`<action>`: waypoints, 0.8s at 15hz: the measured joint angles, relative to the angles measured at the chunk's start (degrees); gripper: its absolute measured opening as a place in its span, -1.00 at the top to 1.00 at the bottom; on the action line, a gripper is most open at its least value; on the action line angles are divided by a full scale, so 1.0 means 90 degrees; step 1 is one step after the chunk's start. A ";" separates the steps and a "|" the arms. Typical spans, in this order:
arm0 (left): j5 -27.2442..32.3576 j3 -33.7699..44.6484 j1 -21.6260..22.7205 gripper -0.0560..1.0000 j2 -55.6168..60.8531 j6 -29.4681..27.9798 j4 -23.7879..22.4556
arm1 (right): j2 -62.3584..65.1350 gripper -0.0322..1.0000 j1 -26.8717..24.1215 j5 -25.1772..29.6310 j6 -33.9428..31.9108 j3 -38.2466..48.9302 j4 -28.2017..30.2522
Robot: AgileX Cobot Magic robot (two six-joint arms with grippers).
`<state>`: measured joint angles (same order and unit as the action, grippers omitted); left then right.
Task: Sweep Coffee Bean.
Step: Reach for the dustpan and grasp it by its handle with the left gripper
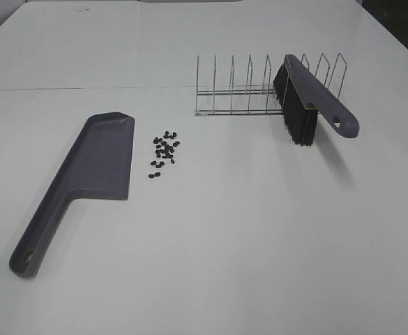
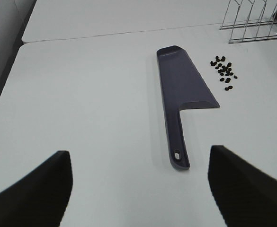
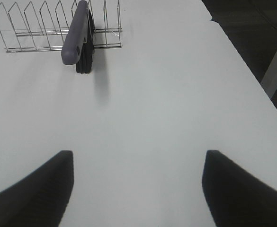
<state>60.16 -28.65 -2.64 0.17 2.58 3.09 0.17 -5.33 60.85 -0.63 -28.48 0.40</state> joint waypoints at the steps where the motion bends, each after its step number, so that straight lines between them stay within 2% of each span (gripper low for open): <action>1: 0.0000 0.0000 0.0000 -0.52 0.0000 0.0000 0.0000 | 0.0000 -0.35 0.0000 0.0000 0.0000 0.0000 0.0000; 12: 0.0000 0.0000 0.0000 -0.52 0.0000 0.0000 0.0000 | 0.0000 -0.35 0.0000 0.0000 0.0000 0.0000 0.0000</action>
<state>60.16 -28.65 -2.64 0.17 2.58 3.09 0.17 -5.33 60.85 -0.63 -28.48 0.40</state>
